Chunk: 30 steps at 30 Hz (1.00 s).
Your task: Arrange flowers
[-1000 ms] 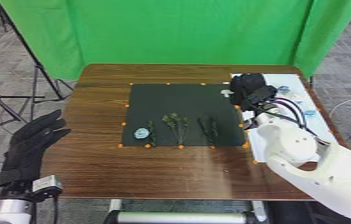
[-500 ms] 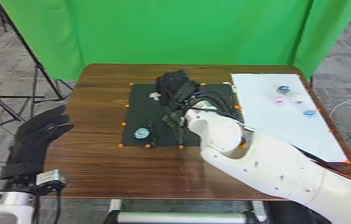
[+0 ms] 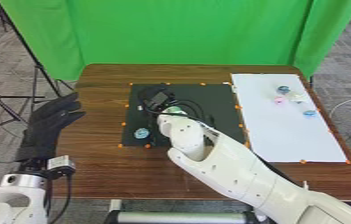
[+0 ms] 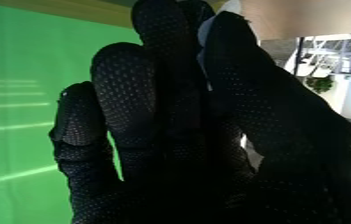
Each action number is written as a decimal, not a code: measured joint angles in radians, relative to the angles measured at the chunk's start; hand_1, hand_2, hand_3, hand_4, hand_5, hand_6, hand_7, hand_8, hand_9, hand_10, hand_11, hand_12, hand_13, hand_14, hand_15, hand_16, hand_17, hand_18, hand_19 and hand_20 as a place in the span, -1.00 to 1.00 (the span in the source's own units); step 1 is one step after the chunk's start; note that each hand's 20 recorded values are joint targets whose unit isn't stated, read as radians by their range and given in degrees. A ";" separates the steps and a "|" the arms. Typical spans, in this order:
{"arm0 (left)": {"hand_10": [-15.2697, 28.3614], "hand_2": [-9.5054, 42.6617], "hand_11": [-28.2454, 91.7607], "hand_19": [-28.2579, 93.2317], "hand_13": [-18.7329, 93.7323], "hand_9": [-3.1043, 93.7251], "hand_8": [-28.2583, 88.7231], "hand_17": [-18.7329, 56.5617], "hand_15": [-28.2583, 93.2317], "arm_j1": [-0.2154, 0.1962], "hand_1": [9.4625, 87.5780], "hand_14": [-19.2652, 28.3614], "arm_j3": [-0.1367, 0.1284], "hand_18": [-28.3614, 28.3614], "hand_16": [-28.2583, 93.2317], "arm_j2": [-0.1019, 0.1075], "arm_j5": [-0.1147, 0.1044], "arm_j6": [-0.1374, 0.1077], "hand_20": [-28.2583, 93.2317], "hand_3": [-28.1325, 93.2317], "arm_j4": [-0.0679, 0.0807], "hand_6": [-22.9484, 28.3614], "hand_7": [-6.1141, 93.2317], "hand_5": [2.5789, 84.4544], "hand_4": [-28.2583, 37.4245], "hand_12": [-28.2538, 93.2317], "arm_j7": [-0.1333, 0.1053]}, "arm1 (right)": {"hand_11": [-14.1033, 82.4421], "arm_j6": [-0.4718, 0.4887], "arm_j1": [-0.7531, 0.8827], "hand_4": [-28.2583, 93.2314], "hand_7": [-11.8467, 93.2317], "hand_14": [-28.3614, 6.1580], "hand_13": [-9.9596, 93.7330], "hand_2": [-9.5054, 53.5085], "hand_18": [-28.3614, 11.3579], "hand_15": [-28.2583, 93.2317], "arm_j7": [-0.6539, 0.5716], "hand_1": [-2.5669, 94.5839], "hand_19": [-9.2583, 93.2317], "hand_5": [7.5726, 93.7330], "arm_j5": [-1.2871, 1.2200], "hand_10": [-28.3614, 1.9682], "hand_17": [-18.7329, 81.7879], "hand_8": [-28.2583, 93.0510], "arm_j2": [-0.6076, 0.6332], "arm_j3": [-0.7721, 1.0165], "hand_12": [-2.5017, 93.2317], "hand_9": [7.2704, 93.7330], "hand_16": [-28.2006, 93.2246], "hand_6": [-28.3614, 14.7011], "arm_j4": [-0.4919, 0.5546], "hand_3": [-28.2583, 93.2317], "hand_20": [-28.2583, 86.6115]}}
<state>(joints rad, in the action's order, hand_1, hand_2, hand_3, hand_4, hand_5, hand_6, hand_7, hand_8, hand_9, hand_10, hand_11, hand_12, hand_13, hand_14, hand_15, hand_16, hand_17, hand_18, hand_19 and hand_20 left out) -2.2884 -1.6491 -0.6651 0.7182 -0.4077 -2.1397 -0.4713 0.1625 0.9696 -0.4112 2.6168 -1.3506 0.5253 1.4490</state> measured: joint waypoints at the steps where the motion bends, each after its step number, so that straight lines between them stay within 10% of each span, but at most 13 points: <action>1: 0.51 -0.62 0.05 0.32 -0.28 -0.28 -0.75 -0.82 0.47 -0.001 -0.55 0.79 -0.004 0.70 -0.74 0.000 0.000 0.001 -0.36 0.86 -0.001 0.15 -0.44 -0.17 -0.84 -0.37 0.000 | -0.22 0.000 0.007 -1.00 -0.27 0.24 0.51 -0.85 -0.52 0.60 0.000 0.05 0.99 0.62 0.005 0.36 0.08 -0.58 0.000 0.006 -0.38 0.76 -0.19 0.48 0.001 0.69 -0.09; 30: 0.46 -0.72 0.07 0.32 -0.28 -0.26 -0.76 -0.81 0.48 0.004 -0.57 0.74 0.011 0.67 -0.74 -0.008 0.001 0.005 -0.35 0.92 0.001 0.12 -0.41 -0.13 -0.89 -0.37 -0.001 | 0.03 0.023 0.084 -1.00 -0.30 0.15 0.37 -1.00 -0.55 0.66 -0.055 -0.24 0.98 0.39 -0.023 0.15 0.00 -0.76 -0.012 0.071 -0.55 0.48 -0.22 0.31 -0.018 0.84 -0.07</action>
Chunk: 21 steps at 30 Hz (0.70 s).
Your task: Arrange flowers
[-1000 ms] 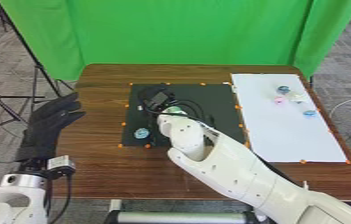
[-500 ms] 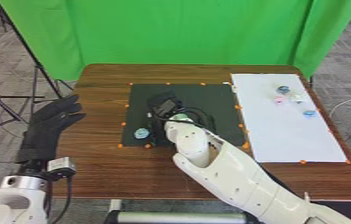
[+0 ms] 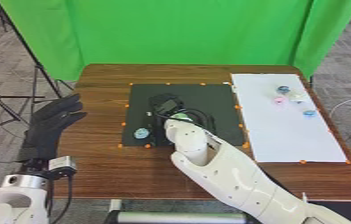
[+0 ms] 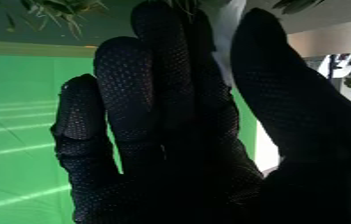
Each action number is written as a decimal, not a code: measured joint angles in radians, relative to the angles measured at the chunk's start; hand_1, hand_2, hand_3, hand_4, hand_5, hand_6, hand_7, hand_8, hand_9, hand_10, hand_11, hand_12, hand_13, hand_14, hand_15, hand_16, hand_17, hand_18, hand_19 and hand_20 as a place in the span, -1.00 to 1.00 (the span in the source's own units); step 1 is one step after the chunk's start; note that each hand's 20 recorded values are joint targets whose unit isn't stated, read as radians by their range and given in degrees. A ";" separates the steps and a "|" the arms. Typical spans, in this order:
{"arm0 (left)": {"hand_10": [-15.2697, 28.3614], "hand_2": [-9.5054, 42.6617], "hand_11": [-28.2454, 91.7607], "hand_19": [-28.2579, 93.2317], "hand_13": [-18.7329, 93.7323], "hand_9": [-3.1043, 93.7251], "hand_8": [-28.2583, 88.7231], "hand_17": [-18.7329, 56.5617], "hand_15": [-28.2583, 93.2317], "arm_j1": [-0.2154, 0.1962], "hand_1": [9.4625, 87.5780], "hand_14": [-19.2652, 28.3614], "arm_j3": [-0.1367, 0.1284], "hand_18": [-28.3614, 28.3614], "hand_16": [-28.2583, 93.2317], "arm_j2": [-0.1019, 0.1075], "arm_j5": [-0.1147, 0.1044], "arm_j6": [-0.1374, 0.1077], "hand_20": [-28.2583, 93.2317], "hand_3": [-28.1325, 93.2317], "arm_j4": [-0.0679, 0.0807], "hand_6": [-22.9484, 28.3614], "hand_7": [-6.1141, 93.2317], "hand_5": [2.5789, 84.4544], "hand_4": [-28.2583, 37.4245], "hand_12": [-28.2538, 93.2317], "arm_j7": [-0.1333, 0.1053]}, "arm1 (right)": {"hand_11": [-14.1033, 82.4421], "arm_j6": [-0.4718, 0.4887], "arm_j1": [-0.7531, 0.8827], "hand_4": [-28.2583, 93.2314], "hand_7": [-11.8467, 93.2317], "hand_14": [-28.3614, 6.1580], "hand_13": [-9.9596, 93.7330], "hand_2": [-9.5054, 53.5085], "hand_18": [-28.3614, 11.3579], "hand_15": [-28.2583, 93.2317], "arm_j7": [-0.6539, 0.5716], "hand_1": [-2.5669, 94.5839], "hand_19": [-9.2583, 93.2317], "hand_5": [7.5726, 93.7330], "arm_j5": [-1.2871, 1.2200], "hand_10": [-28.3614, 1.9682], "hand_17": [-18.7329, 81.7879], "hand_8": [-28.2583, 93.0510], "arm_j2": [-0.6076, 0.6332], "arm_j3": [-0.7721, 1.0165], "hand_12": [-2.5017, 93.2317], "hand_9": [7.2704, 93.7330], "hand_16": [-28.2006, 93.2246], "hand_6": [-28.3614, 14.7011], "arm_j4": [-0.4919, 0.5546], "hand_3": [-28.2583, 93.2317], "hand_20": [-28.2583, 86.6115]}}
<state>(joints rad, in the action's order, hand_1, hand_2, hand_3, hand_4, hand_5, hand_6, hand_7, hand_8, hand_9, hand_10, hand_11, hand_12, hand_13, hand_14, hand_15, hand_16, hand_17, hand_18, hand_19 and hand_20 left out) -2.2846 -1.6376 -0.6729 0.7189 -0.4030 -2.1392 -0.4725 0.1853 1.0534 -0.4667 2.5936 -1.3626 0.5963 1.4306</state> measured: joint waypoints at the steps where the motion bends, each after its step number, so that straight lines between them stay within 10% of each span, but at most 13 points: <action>1: 0.46 -0.72 0.07 0.31 -0.29 -0.26 -0.76 -0.81 0.48 -0.001 -0.57 0.73 0.000 0.67 -0.74 0.000 0.000 0.000 -0.35 0.92 0.000 0.11 -0.41 -0.13 -0.89 -0.37 0.000 | 0.03 0.000 0.000 -1.00 -0.29 0.14 0.37 -1.00 -0.55 0.66 0.000 -0.24 0.98 0.38 0.000 0.15 0.00 -0.77 0.000 0.000 -0.55 0.47 -0.21 0.31 0.000 0.85 -0.07; 21: 0.40 -0.78 0.10 0.30 -0.30 -0.28 -0.78 -0.80 0.48 -0.009 -0.58 0.67 -0.005 0.65 -0.74 -0.004 0.008 0.010 -0.34 0.95 0.000 0.09 -0.38 -0.12 -0.93 -0.39 0.018 | 0.03 0.028 -0.001 -1.00 -0.33 -0.04 0.27 -1.00 -0.64 0.70 -0.004 -0.31 0.93 0.25 -0.032 -0.11 -0.08 -0.77 -0.006 0.003 -0.55 0.29 -0.23 0.13 0.023 0.90 -0.01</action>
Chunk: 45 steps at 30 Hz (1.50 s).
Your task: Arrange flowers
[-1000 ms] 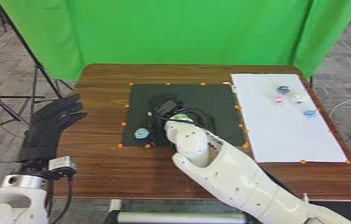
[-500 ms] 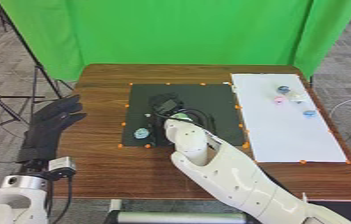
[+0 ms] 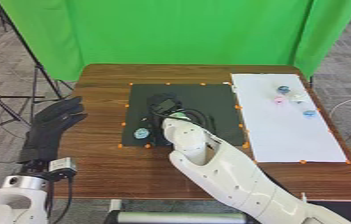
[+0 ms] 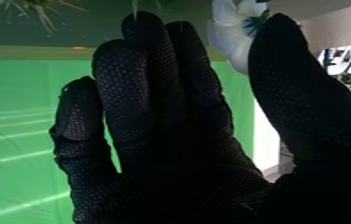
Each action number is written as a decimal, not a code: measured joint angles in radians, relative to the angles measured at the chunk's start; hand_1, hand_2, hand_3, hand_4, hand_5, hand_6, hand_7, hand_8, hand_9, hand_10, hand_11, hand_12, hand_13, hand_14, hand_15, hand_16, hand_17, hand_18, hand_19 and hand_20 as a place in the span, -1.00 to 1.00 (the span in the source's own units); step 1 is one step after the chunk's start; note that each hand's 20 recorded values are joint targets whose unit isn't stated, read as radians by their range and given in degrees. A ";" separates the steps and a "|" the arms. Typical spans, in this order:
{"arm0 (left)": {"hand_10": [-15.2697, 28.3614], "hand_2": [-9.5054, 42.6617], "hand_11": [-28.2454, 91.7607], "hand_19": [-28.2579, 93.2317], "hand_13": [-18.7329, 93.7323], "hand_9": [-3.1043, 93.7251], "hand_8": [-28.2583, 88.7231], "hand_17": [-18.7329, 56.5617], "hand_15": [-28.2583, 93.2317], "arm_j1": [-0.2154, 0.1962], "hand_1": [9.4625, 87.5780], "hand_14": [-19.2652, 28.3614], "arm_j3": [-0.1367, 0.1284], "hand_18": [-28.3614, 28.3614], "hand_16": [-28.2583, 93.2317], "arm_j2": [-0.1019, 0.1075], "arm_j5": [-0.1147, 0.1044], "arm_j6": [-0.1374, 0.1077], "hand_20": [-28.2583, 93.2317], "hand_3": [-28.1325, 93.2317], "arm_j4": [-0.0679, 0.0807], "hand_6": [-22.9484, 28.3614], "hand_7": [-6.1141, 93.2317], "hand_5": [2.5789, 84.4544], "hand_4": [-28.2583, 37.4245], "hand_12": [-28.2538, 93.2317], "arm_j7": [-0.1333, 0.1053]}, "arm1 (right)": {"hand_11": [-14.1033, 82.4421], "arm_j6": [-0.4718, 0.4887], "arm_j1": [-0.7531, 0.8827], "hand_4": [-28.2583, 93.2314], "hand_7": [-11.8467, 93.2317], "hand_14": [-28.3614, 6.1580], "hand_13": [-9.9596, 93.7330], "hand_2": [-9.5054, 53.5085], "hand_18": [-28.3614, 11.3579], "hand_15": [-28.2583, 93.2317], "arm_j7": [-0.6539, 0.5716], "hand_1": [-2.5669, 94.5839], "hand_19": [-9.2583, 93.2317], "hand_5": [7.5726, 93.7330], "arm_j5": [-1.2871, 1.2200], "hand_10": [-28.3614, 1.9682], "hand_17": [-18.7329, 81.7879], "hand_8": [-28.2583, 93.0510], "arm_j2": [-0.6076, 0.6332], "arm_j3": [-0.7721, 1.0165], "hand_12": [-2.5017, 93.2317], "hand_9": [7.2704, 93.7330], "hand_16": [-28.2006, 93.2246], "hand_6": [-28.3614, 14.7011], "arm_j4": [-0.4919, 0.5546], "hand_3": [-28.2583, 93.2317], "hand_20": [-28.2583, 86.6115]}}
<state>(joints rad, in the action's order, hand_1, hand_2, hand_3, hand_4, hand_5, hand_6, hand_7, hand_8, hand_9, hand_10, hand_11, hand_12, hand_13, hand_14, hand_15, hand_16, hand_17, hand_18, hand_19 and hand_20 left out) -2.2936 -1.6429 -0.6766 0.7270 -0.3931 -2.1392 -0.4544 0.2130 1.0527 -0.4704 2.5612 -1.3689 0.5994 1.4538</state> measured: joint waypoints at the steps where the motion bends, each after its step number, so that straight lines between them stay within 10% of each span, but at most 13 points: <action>1: 0.40 -0.78 0.10 0.30 -0.30 -0.28 -0.78 -0.80 0.48 0.000 -0.58 0.67 0.000 0.65 -0.74 0.000 0.000 0.000 -0.34 0.95 0.000 0.09 -0.38 -0.12 -0.93 -0.39 0.000 | 0.04 0.000 -0.001 -1.00 -0.33 -0.05 0.26 -1.00 -0.64 0.70 -0.003 -0.31 0.93 0.24 -0.001 -0.13 -0.08 -0.77 0.000 -0.002 -0.55 0.27 -0.23 0.12 0.000 0.91 -0.01; 36: 0.43 -0.71 0.09 0.30 -0.31 -0.32 -0.76 -0.81 0.48 -0.022 -0.57 0.71 -0.005 0.66 -0.75 -0.002 0.000 -0.004 -0.33 0.90 -0.005 0.14 -0.42 -0.18 -0.86 -0.40 -0.004 | 0.05 -0.031 -0.117 -1.00 -0.35 -0.13 0.21 -0.91 -0.70 0.73 -0.075 -0.27 0.90 0.14 -0.043 -0.25 -0.11 -0.76 0.035 -0.095 -0.57 0.18 -0.26 0.02 0.001 0.94 0.05; 45: 0.47 -0.64 0.07 0.31 -0.30 -0.31 -0.74 -0.81 0.47 -0.138 -0.54 0.76 -0.057 0.68 -0.75 -0.005 -0.032 -0.058 -0.34 0.85 -0.041 0.16 -0.44 -0.19 -0.81 -0.40 -0.074 | -0.03 -0.012 -0.196 -0.95 -0.34 -0.33 0.17 -0.36 -0.73 0.71 -0.052 -0.60 0.86 0.30 -0.179 -0.46 -0.17 -0.76 0.138 -0.141 -0.56 0.22 -0.26 0.11 0.167 0.85 0.08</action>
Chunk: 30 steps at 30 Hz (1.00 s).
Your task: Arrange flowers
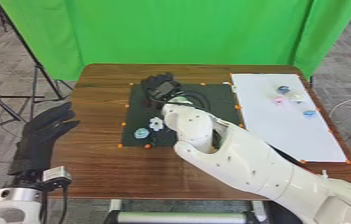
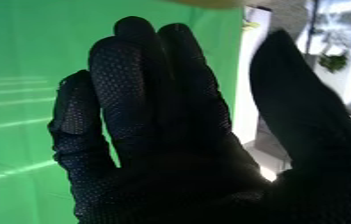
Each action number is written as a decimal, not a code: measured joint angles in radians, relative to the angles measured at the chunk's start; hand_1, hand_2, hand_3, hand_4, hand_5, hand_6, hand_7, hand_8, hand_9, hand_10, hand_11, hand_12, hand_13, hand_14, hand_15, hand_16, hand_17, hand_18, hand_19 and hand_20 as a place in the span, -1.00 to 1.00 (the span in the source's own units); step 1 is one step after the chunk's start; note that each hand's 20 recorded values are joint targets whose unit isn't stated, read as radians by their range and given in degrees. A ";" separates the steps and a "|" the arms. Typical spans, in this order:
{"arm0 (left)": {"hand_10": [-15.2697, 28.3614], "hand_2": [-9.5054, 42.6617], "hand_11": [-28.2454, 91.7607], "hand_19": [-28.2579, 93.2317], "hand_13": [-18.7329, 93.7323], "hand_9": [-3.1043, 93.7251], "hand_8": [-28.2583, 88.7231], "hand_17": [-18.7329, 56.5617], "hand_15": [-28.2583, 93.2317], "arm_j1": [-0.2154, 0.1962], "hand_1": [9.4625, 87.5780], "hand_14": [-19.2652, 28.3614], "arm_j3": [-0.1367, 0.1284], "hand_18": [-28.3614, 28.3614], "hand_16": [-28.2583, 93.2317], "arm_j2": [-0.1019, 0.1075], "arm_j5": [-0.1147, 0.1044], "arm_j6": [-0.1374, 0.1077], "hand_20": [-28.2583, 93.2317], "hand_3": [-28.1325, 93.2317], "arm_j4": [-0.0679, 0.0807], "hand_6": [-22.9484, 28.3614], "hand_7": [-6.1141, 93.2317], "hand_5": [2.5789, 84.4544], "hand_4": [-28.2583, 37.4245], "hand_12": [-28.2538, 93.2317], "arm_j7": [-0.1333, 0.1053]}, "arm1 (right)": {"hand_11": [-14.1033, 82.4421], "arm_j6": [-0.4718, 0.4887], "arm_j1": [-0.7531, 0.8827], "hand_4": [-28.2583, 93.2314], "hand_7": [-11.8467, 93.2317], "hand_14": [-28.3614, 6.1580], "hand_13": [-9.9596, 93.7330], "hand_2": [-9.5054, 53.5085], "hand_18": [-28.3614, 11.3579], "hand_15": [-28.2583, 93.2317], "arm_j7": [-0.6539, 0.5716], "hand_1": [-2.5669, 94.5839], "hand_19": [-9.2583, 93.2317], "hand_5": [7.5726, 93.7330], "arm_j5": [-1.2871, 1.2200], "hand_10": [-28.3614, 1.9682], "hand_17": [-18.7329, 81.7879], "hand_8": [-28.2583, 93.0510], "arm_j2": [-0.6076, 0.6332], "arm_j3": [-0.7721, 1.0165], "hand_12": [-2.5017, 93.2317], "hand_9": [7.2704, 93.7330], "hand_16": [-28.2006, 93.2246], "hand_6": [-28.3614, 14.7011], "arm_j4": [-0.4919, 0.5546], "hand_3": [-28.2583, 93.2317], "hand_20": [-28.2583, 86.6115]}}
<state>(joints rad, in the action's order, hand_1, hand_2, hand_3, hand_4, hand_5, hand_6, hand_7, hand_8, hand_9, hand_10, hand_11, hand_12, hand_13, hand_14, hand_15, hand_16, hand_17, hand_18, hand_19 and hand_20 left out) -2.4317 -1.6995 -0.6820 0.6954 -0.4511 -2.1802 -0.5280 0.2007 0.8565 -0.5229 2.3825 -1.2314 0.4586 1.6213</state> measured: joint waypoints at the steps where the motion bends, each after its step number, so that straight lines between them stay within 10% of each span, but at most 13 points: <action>1: 0.48 -0.64 0.07 0.31 -0.30 -0.31 -0.74 -0.81 0.47 -0.016 -0.54 0.77 -0.007 0.69 -0.75 0.000 -0.005 -0.006 -0.34 0.85 -0.004 0.16 -0.45 -0.19 -0.80 -0.40 -0.009 | -0.05 0.016 -0.007 -0.95 -0.34 -0.35 0.16 -0.34 -0.74 0.70 0.008 -0.63 0.85 0.31 -0.025 -0.47 -0.17 -0.76 0.016 0.008 -0.56 0.22 -0.26 0.12 0.029 0.83 0.08; 8: 0.49 -0.63 0.06 0.31 -0.29 -0.30 -0.74 -0.82 0.47 -0.093 -0.54 0.77 -0.029 0.69 -0.75 0.000 -0.029 -0.038 -0.34 0.85 -0.018 0.16 -0.45 -0.19 -0.79 -0.39 -0.046 | -0.07 0.092 -0.032 -0.94 -0.37 -0.34 0.16 -0.48 -0.75 0.70 0.118 -0.54 0.83 0.21 -0.017 -0.43 -0.18 -0.76 0.135 0.068 -0.55 0.23 -0.26 0.10 0.166 0.85 0.09; 30: 0.51 -0.61 0.05 0.32 -0.28 -0.29 -0.74 -0.82 0.47 -0.100 -0.53 0.80 0.021 0.70 -0.74 0.042 -0.071 -0.068 -0.35 0.83 -0.016 0.17 -0.45 -0.19 -0.79 -0.38 -0.117 | -0.08 -0.014 0.364 -0.94 -0.39 -0.30 0.16 -0.62 -0.74 0.70 0.044 -0.48 0.82 0.05 -0.132 -0.40 -0.17 -0.75 0.607 0.494 -0.56 0.15 -0.26 0.02 0.329 0.87 0.11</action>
<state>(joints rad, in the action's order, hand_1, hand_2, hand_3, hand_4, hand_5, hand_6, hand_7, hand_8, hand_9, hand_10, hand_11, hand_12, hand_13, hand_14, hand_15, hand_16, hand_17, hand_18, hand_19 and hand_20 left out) -2.5315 -1.6785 -0.6395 0.6240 -0.5192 -2.1967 -0.6454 0.1864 1.2208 -0.4791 2.2501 -0.6244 0.9529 1.9503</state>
